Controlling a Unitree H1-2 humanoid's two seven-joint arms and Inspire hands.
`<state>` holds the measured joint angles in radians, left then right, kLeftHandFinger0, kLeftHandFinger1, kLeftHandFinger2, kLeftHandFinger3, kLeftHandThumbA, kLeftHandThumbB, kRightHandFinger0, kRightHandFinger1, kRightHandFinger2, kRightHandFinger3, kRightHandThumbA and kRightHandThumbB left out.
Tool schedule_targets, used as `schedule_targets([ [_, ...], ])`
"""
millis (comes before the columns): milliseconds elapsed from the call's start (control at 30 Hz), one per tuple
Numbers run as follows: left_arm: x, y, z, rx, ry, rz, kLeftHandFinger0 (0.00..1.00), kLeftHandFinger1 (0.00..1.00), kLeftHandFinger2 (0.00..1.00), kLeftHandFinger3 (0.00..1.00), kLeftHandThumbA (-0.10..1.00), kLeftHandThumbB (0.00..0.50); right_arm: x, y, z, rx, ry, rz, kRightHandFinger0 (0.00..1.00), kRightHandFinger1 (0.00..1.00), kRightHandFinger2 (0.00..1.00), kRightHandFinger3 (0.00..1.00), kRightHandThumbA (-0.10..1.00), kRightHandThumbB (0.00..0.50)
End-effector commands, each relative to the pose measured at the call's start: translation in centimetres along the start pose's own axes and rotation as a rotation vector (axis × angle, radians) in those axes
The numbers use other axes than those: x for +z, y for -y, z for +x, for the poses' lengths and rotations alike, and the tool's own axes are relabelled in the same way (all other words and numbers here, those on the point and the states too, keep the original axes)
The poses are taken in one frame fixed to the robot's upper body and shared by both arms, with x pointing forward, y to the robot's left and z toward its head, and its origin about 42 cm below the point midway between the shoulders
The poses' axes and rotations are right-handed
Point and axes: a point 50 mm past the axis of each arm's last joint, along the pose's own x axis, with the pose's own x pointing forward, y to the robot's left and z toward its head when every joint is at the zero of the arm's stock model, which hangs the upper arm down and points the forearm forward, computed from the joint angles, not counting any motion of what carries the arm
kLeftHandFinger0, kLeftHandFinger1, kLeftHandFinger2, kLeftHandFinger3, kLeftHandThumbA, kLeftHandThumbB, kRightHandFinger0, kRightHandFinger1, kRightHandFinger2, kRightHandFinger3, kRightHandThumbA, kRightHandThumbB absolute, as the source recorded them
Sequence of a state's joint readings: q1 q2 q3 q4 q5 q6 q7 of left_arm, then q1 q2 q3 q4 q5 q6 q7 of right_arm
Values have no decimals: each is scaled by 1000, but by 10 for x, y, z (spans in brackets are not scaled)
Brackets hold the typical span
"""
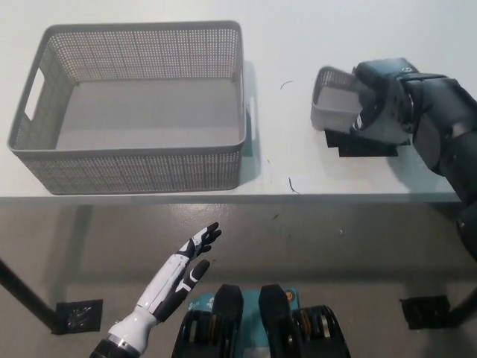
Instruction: Use the right hand to pick up a small rectangular container and put it into a bigger container on the left side
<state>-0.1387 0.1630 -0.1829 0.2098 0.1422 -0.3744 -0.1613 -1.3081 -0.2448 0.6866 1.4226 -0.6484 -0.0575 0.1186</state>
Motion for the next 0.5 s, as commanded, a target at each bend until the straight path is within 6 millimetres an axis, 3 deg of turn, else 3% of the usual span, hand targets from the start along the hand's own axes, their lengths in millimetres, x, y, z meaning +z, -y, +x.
schedule_targets([
  [0,11,-9,4,13,55,19,1000,1000,1000,1000,1000,379,13,225,-62,-718,201,20,128,469,696,723,-100,206],
  [67,11,-10,4,14,56,22,1000,1000,1000,1000,1000,376,16,241,-70,-755,225,28,31,293,449,412,-100,236],
  [100,11,-10,4,14,57,22,1000,1000,1000,1000,1000,374,17,244,-72,-760,231,30,6,269,437,393,-100,237],
  [133,11,-10,5,13,58,18,1000,1000,1000,1000,1000,373,21,255,-78,-782,252,40,0,211,456,299,-100,222],
  [200,11,-7,4,9,54,11,1000,1000,1000,1000,1000,372,27,270,-87,-799,288,57,0,253,645,404,-100,219],
  [233,11,-6,4,6,53,9,1000,1000,1000,1000,1000,370,32,277,-92,-817,311,49,0,259,675,462,-100,221],
  [267,11,-6,4,5,52,9,1000,1000,1000,1000,1000,369,35,279,-94,-833,329,36,0,277,708,606,-100,220],
  [300,10,-5,3,4,47,6,1000,1000,1000,1000,1000,380,42,283,-96,-841,343,22,0,306,743,712,-100,188],
  [400,10,-3,0,1,36,3,1000,1000,1000,1000,1000,384,62,290,-100,-836,384,18,0,280,717,682,-100,182],
  [467,8,0,-3,-3,36,-1,1000,1000,1000,1000,1000,383,83,292,-101,-838,413,12,0,279,748,720,-100,192],
])
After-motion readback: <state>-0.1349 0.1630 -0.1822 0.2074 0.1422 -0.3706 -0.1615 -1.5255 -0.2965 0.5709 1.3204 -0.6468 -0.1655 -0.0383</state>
